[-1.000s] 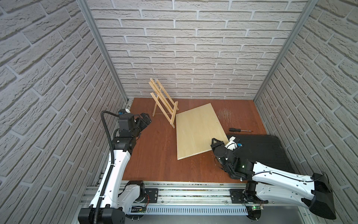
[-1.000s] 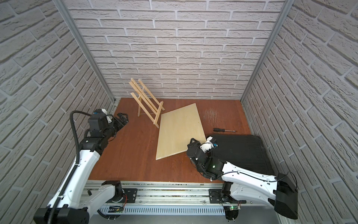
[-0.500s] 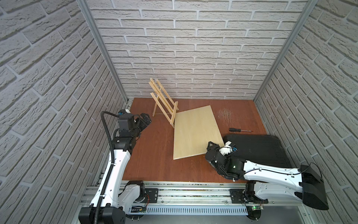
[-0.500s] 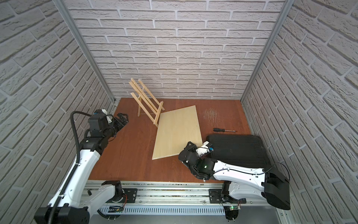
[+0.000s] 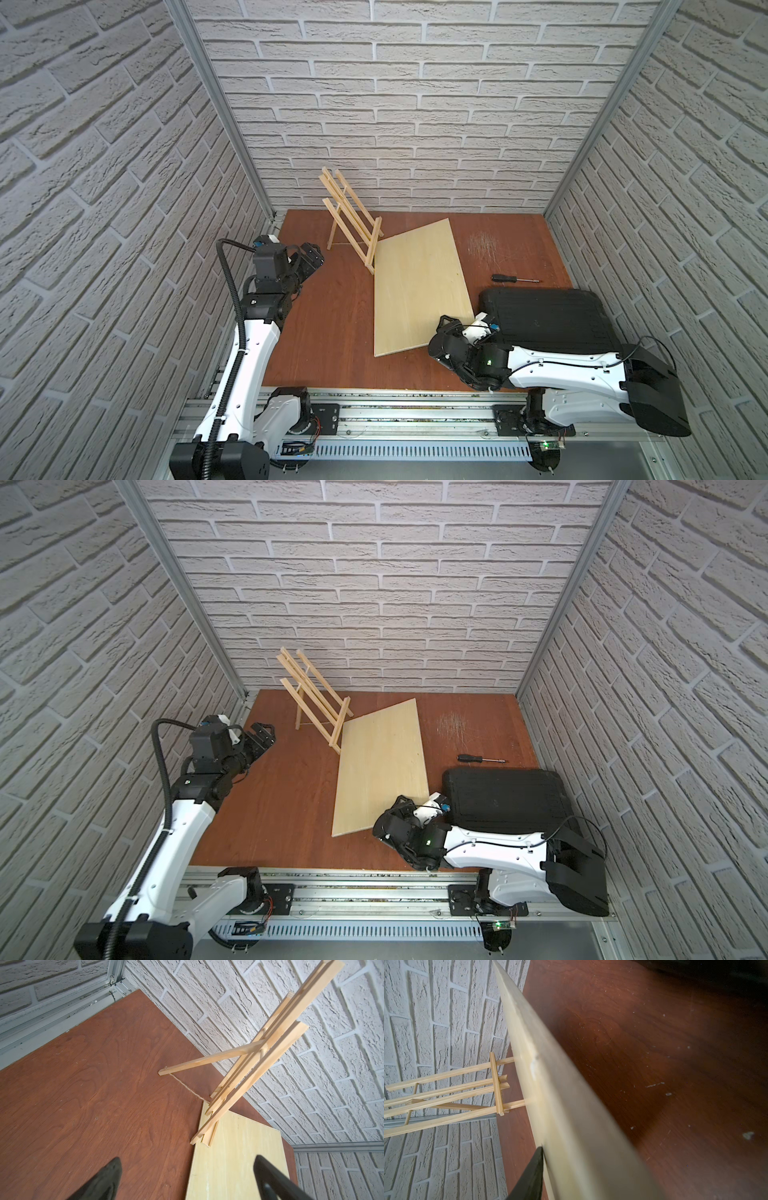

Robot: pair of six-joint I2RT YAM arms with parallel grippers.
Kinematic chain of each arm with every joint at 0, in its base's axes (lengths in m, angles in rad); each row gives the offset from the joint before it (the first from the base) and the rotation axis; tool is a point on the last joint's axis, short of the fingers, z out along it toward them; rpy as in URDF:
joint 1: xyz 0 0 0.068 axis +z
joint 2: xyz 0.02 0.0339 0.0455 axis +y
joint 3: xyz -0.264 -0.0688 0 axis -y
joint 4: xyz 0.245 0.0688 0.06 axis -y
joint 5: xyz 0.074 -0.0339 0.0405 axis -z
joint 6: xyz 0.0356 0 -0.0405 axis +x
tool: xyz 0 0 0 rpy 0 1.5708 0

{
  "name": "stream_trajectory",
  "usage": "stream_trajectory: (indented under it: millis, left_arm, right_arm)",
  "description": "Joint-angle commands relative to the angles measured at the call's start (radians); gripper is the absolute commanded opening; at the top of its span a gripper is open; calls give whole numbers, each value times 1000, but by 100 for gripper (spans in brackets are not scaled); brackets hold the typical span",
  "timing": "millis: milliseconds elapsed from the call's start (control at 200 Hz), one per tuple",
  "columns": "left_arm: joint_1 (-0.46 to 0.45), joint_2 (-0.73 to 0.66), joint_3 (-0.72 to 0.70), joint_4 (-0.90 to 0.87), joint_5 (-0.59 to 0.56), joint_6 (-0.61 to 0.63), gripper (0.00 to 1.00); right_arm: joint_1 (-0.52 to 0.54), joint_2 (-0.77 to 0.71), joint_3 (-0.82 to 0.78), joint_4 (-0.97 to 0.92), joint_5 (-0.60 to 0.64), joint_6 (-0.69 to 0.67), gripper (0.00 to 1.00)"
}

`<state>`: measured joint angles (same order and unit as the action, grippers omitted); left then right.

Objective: Disassemble the easel
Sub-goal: Place the drawing board at the center of the board.

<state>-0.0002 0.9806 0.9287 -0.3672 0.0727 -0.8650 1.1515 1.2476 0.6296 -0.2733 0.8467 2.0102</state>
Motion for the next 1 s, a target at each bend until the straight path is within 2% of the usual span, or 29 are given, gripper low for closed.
stream_trajectory:
  millis: [0, 320, 550, 695, 995]
  left_arm:
    - [6, -2, -10, 34, 12, -1, 98]
    - [8, -2, -12, 38, 20, -3, 98]
    - [8, 3, -13, 39, 28, -6, 98]
    - [7, 4, -12, 39, 29, -6, 98]
    - [7, 6, -13, 37, 26, -3, 98]
  right_arm:
    - [8, 29, -18, -243, -102, -50, 37]
    - [22, 41, -25, -280, -136, -13, 42]
    - [24, 44, -29, -336, -177, 28, 55]
    - [24, 32, -53, -326, -187, 36, 60]
    - [24, -14, -8, -371, -175, -31, 61]
